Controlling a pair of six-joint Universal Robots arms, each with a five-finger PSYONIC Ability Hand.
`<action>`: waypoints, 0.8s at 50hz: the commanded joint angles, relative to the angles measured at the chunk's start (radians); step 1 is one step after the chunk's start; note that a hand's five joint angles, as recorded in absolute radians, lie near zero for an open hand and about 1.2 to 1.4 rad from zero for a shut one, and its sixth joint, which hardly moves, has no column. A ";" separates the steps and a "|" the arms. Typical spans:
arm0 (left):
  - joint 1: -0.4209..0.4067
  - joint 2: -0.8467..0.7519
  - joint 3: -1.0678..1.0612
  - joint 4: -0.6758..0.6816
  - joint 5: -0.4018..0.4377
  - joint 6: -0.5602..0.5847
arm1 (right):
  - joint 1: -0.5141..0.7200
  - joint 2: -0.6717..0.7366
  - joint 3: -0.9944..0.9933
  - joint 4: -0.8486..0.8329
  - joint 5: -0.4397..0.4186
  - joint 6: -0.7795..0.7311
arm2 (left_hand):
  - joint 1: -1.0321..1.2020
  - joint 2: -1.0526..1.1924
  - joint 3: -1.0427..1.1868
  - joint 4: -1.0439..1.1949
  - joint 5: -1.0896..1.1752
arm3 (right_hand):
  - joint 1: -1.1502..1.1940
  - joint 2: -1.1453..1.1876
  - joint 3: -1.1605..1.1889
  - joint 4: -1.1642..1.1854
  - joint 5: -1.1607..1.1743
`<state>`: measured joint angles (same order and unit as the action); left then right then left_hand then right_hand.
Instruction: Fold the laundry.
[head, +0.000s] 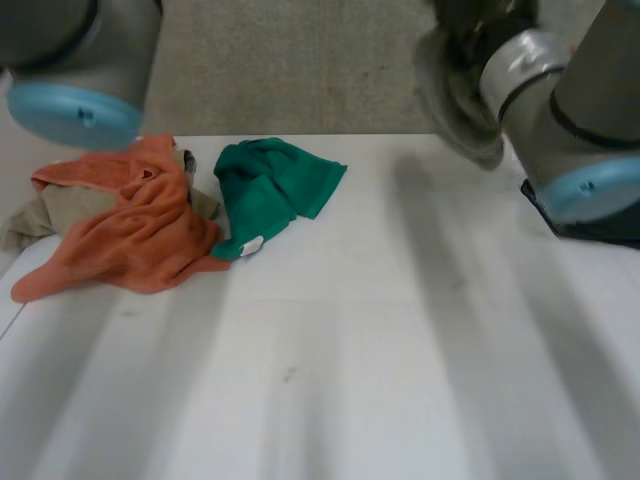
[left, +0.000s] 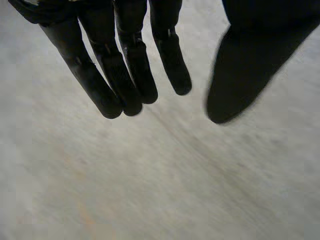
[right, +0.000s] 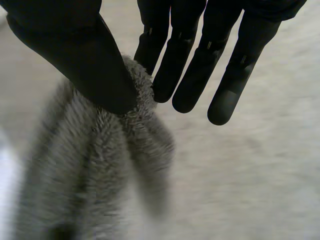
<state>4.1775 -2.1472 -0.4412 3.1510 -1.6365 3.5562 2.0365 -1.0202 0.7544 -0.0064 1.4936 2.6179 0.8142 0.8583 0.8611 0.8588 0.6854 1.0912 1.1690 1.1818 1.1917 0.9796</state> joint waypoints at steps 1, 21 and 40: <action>-0.007 0.041 -0.339 0.014 0.033 -0.200 | 0.022 -0.066 0.186 0.048 -0.050 -0.082 | -0.318 -0.362 -0.365 -0.363 -0.364 | 0.305 0.227 0.214 0.205 0.242; -0.073 -0.115 -0.594 -0.143 0.208 -0.652 | 0.042 -0.168 0.330 0.200 -0.157 -0.154 | -0.419 -0.463 -0.466 -0.463 -0.464 | 0.305 0.227 0.214 0.205 0.242; -0.093 -0.194 -0.564 -0.215 0.290 -0.682 | 0.054 -0.299 0.401 0.180 -0.111 -0.108 | -0.301 -0.345 -0.348 -0.346 -0.347 | 0.305 0.227 0.214 0.205 0.242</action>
<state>4.0835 -2.3334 -1.0009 2.9478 -1.3609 2.8805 2.0949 -1.3162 1.1656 0.1666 1.3643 2.5071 0.4394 0.4392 0.4422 0.4471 0.2728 1.0912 1.1764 1.1857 1.1921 0.9797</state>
